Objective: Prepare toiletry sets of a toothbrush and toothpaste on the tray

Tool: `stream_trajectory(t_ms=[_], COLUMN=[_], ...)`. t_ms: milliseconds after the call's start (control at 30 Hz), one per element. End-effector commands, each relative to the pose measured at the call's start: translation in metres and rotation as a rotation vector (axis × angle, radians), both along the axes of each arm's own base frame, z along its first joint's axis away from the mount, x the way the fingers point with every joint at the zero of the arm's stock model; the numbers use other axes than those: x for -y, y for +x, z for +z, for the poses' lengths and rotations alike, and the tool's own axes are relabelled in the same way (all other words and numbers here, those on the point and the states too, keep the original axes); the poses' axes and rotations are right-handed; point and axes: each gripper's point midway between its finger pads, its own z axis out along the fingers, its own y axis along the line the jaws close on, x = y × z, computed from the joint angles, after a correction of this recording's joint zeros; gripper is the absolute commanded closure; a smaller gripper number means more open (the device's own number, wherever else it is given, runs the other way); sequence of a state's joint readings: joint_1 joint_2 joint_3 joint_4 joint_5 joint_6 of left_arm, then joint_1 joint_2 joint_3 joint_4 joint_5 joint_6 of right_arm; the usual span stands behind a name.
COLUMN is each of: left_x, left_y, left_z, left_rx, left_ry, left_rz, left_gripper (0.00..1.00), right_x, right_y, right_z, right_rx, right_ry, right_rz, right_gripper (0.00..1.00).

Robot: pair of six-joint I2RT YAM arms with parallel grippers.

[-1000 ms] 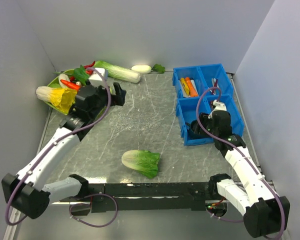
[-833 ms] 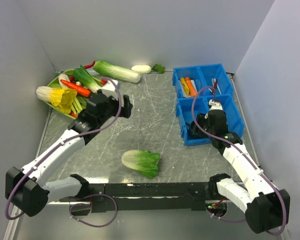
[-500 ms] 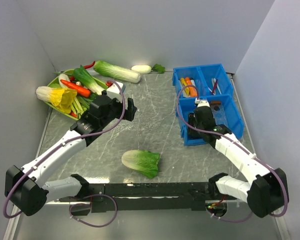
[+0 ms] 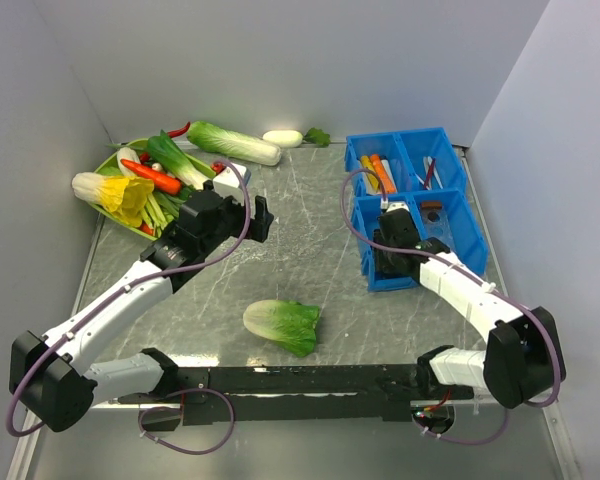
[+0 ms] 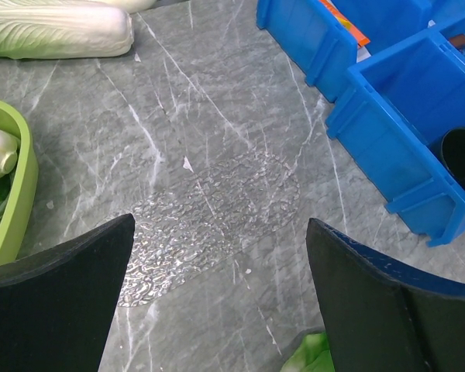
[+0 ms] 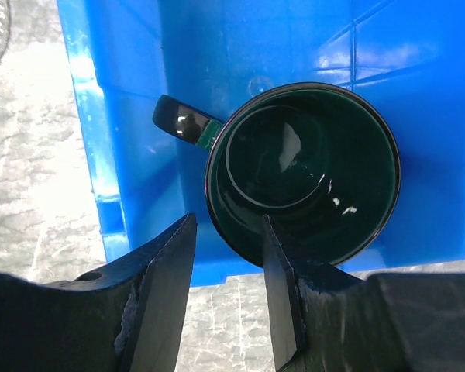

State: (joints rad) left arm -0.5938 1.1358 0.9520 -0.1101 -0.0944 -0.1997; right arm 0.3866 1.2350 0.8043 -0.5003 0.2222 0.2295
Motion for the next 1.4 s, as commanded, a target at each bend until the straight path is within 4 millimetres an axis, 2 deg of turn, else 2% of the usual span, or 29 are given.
stream_trajectory(t_ms=[0,100,300,400,567,600,767,933,967,1000,1133,1267,1300,1333,1367], left_x=[0.008,0.009,0.01,0.011,0.012,0.012,0.015,0.021,0.024,0.027,0.037,0.047,0.05,0.051,0.054], left_y=[-0.001,-0.001,0.0,0.002,0.002,0.003,0.002,-0.002,-0.005,-0.007,-0.02,-0.035,-0.04,-0.046,-0.051], left_z=[0.022,0.021,0.017,0.014,0.01,0.011,0.009,0.01,0.011,0.013,0.023,0.035,0.036,0.044,0.042], left_rx=[0.049,0.046,0.038,0.029,0.022,0.023,0.021,0.025,0.025,0.029,0.075,0.135,0.145,0.17,0.175], left_ry=[-0.042,-0.039,-0.026,-0.017,-0.009,-0.01,-0.01,-0.02,-0.026,-0.034,-0.059,-0.078,-0.083,-0.091,-0.094], left_rz=[-0.034,-0.038,-0.04,-0.041,-0.043,-0.043,-0.059,-0.098,-0.119,-0.134,-0.204,-0.28,-0.31,-0.333,-0.358], left_gripper=[0.04,0.03,0.03,0.04,0.03,0.03,0.03,0.04,0.04,0.04,0.04,0.04,0.04,0.04,0.04], right_x=[-0.004,-0.004,-0.004,-0.004,-0.004,-0.004,-0.002,0.003,0.008,0.013,0.014,0.007,0.004,-0.006,-0.011], right_y=[0.012,0.014,0.02,0.023,0.026,0.027,0.032,0.034,0.029,0.03,0.021,0.012,0.008,0.004,0.001], right_z=[0.008,0.002,-0.001,0.0,0.002,0.003,0.013,0.043,0.046,0.062,0.091,0.121,0.134,0.139,0.146], right_rx=[0.012,-0.012,-0.015,-0.008,0.006,0.012,0.041,0.116,0.108,0.147,0.222,0.314,0.351,0.359,0.376], right_ry=[-0.014,-0.024,-0.046,-0.055,-0.067,-0.068,-0.084,-0.096,-0.115,-0.139,-0.158,-0.066,-0.03,0.024,0.059], right_rz=[0.021,0.025,0.04,0.047,0.066,0.07,0.077,0.073,0.058,0.029,0.018,0.038,0.051,0.091,0.111], right_gripper=[0.53,0.55,0.65,0.78,0.94,1.0,1.0,1.0,1.0,1.0,1.0,1.0,1.0,1.0,1.0])
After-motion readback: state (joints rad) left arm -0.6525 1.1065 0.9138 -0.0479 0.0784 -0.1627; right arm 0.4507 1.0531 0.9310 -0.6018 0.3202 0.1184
